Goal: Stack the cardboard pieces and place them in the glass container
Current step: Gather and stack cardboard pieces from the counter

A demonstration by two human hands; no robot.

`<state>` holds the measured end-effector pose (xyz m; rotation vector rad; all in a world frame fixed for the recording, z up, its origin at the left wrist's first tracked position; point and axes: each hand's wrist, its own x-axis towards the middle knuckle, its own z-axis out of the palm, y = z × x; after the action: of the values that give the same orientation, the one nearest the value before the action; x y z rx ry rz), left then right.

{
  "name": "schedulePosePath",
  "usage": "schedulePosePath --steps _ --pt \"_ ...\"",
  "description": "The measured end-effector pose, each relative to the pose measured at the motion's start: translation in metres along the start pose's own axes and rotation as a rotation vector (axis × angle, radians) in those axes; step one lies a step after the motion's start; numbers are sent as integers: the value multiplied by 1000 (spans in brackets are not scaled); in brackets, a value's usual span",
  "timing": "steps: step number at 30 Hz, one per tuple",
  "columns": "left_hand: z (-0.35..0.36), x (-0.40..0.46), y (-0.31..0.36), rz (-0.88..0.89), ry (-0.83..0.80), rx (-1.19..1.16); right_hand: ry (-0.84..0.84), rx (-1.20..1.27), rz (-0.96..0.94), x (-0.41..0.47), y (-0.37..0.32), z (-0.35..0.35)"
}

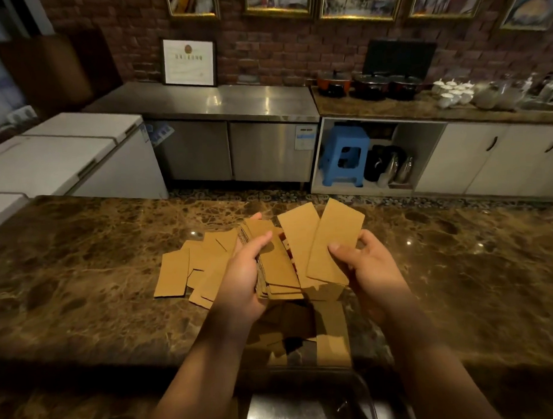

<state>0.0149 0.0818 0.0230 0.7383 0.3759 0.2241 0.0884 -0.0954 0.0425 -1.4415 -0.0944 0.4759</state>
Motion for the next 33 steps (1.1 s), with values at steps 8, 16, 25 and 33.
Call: schedulePosePath --steps 8,16,25,33 --pt "9 -7 7 178 -17 28 122 -86 -305 -19 -9 15" --pt "22 -10 2 230 -45 194 -73 -181 -293 -29 -5 39" --pt "8 -16 1 137 -202 -58 -156 95 -41 -21 -20 15" --pt "9 -12 7 225 -101 100 -204 44 -68 -22 -21 16"
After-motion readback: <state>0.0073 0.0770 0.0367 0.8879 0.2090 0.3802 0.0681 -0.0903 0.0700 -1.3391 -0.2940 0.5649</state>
